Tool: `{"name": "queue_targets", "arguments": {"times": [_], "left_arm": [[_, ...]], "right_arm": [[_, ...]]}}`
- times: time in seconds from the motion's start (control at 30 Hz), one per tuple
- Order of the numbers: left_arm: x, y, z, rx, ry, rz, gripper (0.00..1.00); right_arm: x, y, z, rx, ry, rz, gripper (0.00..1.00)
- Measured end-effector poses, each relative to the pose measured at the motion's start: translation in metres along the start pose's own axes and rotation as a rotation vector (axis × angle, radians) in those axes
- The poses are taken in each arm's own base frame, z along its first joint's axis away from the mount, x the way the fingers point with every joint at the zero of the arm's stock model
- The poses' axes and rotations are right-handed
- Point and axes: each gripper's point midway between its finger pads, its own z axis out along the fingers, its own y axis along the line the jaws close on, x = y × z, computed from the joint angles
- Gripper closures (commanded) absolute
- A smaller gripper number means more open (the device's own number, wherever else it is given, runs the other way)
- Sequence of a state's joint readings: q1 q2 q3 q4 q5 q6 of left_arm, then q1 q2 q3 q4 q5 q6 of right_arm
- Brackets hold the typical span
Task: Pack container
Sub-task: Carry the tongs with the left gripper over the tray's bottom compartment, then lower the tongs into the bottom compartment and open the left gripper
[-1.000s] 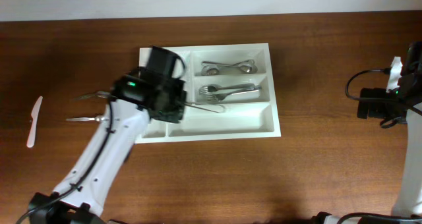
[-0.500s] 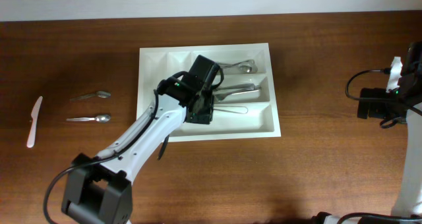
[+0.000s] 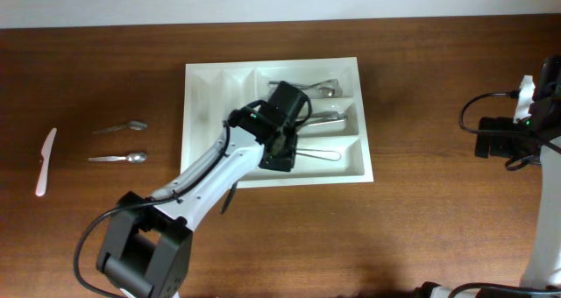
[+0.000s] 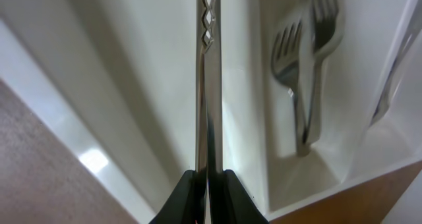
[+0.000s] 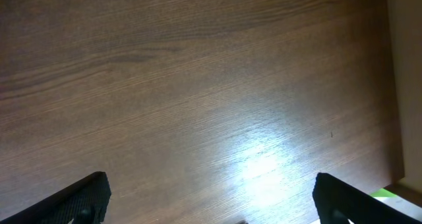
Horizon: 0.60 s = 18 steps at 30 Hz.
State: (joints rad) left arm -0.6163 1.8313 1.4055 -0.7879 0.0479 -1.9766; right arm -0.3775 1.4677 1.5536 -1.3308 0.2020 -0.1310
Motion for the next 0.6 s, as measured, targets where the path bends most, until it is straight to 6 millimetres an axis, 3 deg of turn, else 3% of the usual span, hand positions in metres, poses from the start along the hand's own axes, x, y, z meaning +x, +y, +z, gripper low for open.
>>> {"name": "queue_targets", "arguments": {"times": [0.23,0.4,0.6], "left_arm": [[0.010,0.009,0.004,-0.021,0.002,0.029,0.98],[0.008,0.014,0.019,-0.054,-0.012,0.028,0.98],[0.010,0.007,0.031,-0.031,-0.006,0.026,0.98]], "right_arm": [[0.000,0.000,0.000,0.000,0.000,0.001,0.01],[0.000,0.000,0.000,0.000,0.000,0.000,0.01],[0.000,0.000,0.000,0.000,0.000,0.001,0.01]]}}
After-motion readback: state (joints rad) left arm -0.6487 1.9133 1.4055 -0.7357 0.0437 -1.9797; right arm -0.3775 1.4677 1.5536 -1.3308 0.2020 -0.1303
